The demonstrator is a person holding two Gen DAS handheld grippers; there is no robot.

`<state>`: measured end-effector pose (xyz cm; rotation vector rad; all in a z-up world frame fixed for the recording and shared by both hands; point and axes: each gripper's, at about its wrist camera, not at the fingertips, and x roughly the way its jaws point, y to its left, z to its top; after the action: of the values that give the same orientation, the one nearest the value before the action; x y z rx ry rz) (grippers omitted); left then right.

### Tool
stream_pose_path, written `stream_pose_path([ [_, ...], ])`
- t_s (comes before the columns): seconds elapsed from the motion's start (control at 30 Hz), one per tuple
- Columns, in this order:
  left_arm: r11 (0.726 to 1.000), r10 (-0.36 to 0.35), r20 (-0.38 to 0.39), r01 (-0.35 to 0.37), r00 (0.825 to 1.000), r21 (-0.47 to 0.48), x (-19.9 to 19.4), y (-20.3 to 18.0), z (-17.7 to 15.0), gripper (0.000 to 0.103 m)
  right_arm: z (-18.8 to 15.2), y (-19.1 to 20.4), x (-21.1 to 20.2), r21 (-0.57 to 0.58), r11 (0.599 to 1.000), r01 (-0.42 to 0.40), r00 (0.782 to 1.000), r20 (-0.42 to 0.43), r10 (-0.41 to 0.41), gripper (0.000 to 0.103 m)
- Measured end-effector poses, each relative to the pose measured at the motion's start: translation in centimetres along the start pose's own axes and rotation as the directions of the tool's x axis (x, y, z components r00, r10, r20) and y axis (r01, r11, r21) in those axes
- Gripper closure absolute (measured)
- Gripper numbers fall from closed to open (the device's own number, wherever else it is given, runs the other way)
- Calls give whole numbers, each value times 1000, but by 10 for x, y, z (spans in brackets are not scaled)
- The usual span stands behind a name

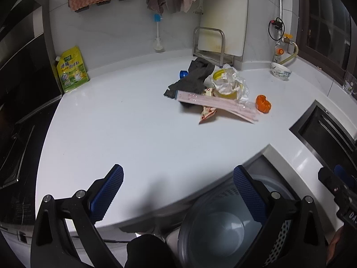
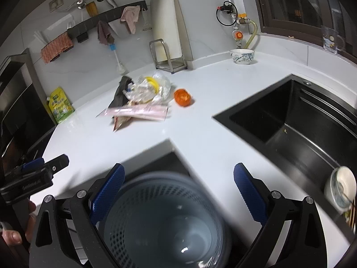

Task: Collect trash
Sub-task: 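Reach the right tool to the orange peel and close on it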

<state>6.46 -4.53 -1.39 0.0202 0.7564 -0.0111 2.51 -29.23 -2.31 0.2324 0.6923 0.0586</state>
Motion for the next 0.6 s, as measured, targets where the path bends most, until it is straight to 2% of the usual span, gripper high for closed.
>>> stream_pose_path([
  [0.33,999,-9,-37,7,999,-48,49,-16,35,6,67,-12,67,-61,998,-4,1000,-15,3,9],
  [0.6,997,8,-57,-12,998,-72,80,-21,52,6,105,-24,141,-105,994,-22,996,-92,12,9],
])
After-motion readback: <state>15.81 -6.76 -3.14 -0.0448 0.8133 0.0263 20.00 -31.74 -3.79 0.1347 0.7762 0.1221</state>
